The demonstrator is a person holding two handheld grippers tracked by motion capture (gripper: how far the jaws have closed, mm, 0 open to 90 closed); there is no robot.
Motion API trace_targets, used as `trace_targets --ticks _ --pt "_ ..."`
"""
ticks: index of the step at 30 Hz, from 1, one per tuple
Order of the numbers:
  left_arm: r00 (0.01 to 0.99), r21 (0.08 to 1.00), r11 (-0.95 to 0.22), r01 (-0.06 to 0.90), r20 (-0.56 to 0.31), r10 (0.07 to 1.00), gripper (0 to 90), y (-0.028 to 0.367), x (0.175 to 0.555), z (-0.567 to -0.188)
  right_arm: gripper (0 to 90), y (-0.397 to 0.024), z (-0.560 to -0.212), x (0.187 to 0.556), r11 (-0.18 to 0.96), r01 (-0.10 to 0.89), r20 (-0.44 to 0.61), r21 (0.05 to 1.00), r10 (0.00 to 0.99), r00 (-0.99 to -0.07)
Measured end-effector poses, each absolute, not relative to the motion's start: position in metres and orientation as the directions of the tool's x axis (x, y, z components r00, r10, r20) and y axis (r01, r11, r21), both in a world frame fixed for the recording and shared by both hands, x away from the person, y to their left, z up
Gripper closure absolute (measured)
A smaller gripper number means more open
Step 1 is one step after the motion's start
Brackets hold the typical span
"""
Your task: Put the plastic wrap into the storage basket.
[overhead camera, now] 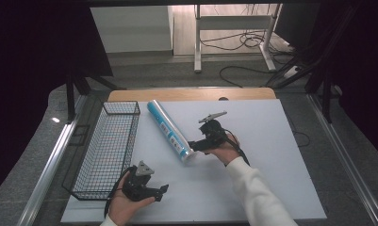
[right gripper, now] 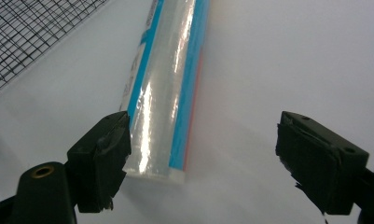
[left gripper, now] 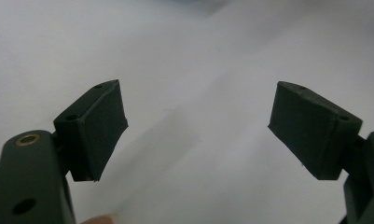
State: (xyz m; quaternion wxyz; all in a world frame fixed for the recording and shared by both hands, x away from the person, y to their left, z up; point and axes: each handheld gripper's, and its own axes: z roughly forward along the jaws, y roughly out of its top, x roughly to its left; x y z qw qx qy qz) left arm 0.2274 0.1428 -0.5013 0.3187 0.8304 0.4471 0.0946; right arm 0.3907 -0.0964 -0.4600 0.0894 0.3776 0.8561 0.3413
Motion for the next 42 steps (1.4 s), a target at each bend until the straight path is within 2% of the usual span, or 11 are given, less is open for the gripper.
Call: trace_targets --ticks 19,34,42 --pt "0.588 0.599 -0.418 0.683 -0.111 0.801 18.2 0.141 0.228 -0.505 18.4 -0.044 -0.467 0.420 0.528 0.593 0.102 0.607 0.689 -0.717" --pt "0.585 0.594 -0.425 0.683 -0.097 0.805 18.2 0.142 0.228 -0.507 18.2 -0.015 -0.485 0.438 0.569 0.620 0.074 0.540 0.702 -0.708" --pt "0.583 0.591 -0.426 0.685 -0.094 0.807 18.2 0.143 0.229 -0.508 18.1 -0.001 -0.502 0.441 0.611 0.634 0.039 0.474 0.705 -0.709"
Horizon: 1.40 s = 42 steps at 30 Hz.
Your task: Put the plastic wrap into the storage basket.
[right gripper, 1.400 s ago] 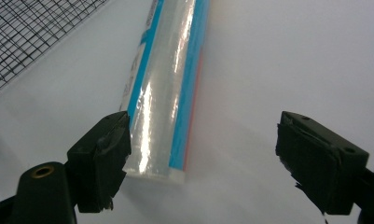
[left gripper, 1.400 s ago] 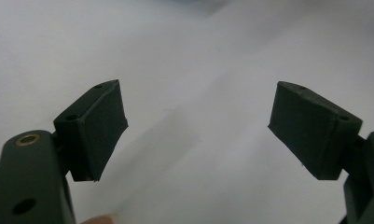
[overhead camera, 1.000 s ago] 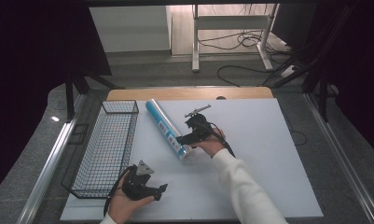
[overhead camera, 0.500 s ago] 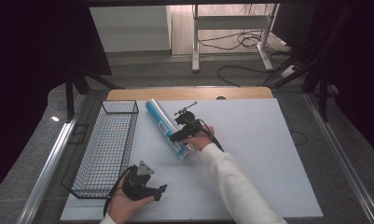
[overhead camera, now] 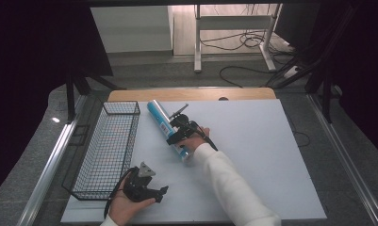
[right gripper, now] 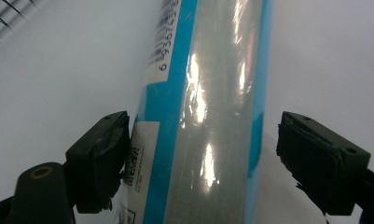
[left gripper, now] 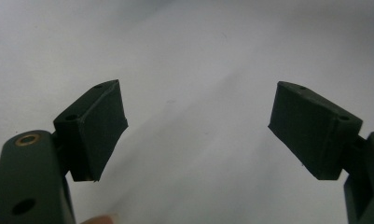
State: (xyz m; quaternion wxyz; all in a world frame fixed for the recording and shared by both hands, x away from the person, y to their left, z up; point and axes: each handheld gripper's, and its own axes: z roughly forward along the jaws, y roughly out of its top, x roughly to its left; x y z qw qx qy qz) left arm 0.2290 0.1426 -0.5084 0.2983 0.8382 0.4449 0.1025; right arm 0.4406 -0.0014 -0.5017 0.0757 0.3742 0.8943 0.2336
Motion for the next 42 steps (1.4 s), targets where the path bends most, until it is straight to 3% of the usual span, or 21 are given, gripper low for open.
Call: trace_targets --ticks 7,11,22,42 --pt "0.582 0.594 -0.419 0.686 -0.103 0.807 18.1 0.143 0.229 -0.508 20.7 0.005 -0.512 0.442 0.630 0.645 0.034 0.432 0.703 -0.710" --pt "0.580 0.595 -0.418 0.687 -0.103 0.808 18.1 0.144 0.229 -0.508 27.3 0.008 -0.511 0.442 0.642 0.651 0.043 0.405 0.697 -0.716" --pt "0.586 0.596 -0.422 0.683 -0.102 0.804 18.1 0.143 0.228 -0.507 29.3 0.004 -0.509 0.441 0.627 0.680 0.062 0.380 0.716 -0.695" --pt "0.592 0.591 -0.433 0.681 -0.095 0.800 18.1 0.137 0.227 -0.508 31.5 -0.077 -0.500 0.387 0.653 0.650 0.072 0.389 0.682 -0.728"
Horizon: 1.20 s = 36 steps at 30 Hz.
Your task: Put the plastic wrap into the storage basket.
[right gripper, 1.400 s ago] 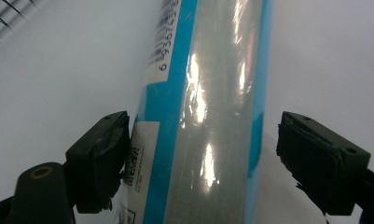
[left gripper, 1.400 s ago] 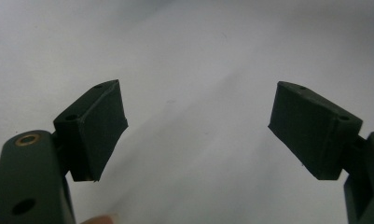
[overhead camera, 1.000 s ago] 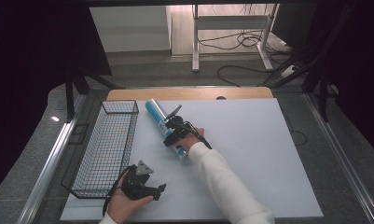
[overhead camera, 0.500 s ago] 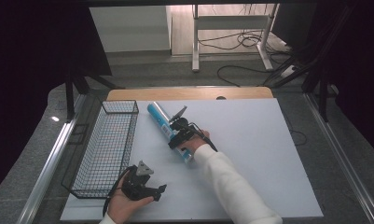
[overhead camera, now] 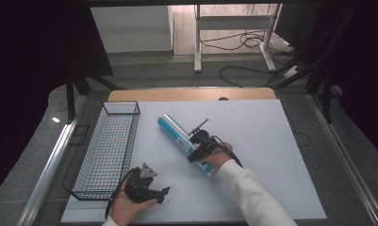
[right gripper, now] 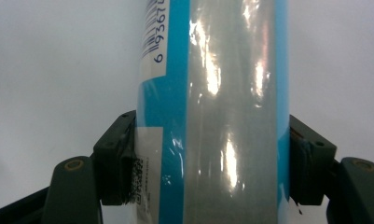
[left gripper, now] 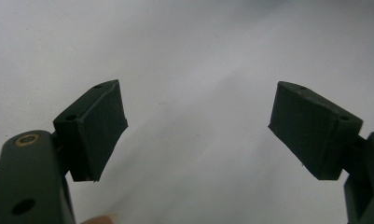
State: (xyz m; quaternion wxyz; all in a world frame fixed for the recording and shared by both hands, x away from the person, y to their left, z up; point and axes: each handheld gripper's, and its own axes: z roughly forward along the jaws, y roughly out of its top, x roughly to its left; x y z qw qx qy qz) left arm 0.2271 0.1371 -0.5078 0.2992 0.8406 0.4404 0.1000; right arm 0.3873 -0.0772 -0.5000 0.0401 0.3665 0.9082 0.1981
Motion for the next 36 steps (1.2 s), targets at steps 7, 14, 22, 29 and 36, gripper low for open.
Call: trace_targets --ticks 7,14,22,29,36 --pt "0.593 0.592 -0.434 0.680 -0.094 0.800 18.1 0.136 0.227 -0.508 32.0 -0.100 -0.497 0.369 0.669 0.633 0.077 0.389 0.661 -0.746" --pt "0.594 0.592 -0.434 0.679 -0.094 0.799 18.1 0.136 0.226 -0.507 32.0 -0.139 -0.495 0.331 0.714 0.580 0.038 0.392 0.617 -0.786" --pt "0.589 0.593 -0.430 0.681 -0.095 0.802 18.1 0.136 0.227 -0.506 32.0 -0.169 -0.498 0.304 0.727 0.553 0.030 0.407 0.594 -0.804" --pt "0.592 0.591 -0.434 0.680 -0.093 0.801 18.1 0.135 0.227 -0.507 31.9 -0.175 -0.497 0.300 0.749 0.521 0.012 0.410 0.567 -0.824" --pt "0.589 0.592 -0.430 0.681 -0.095 0.802 18.1 0.137 0.227 -0.507 31.8 -0.173 -0.497 0.298 0.814 0.417 -0.059 0.404 0.478 -0.876"
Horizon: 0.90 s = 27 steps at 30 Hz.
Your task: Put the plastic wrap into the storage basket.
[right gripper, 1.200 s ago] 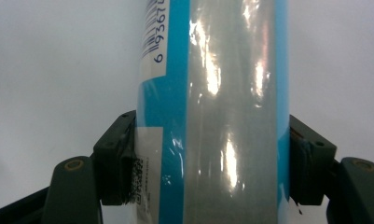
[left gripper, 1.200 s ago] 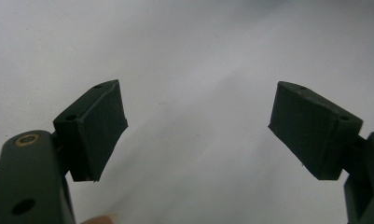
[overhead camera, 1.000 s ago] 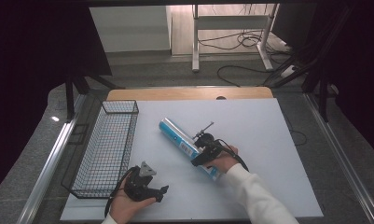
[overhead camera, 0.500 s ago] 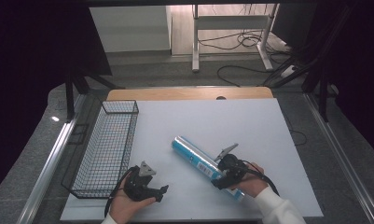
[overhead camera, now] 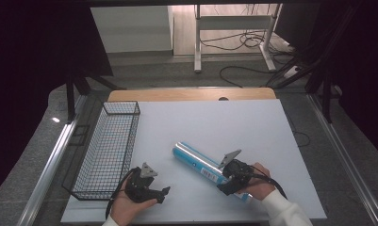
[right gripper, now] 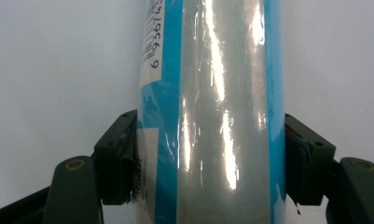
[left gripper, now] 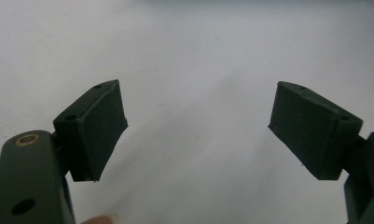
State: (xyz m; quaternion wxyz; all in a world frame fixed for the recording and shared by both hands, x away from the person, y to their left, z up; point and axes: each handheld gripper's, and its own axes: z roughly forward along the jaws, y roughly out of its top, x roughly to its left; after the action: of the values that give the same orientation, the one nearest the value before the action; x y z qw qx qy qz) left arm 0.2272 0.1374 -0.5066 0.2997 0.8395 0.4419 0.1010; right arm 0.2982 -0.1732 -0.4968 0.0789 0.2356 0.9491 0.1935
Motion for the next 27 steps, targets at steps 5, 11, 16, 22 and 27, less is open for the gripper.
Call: trace_targets --ticks 5,11,16,22,27 --pt "0.588 0.594 -0.428 0.681 -0.095 0.803 18.1 0.138 0.227 -0.506 31.7 -0.173 -0.497 0.300 0.857 0.328 -0.065 0.397 0.383 -0.922" --pt "0.594 0.599 -0.430 0.676 -0.098 0.798 18.1 0.138 0.226 -0.504 31.5 -0.175 -0.497 0.301 0.882 0.245 -0.070 0.402 0.296 -0.953" --pt "0.595 0.601 -0.427 0.676 -0.103 0.797 18.1 0.139 0.225 -0.504 30.4 -0.176 -0.497 0.302 0.888 0.225 -0.055 0.402 0.269 -0.962" --pt "0.603 0.601 -0.434 0.671 -0.101 0.792 18.0 0.138 0.224 -0.504 13.4 -0.175 -0.494 0.301 0.866 0.268 -0.039 0.421 0.313 -0.949" --pt "0.605 0.597 -0.438 0.672 -0.102 0.789 18.1 0.137 0.224 -0.504 9.8 -0.185 -0.485 0.300 0.788 0.322 -0.037 0.525 0.399 -0.916"
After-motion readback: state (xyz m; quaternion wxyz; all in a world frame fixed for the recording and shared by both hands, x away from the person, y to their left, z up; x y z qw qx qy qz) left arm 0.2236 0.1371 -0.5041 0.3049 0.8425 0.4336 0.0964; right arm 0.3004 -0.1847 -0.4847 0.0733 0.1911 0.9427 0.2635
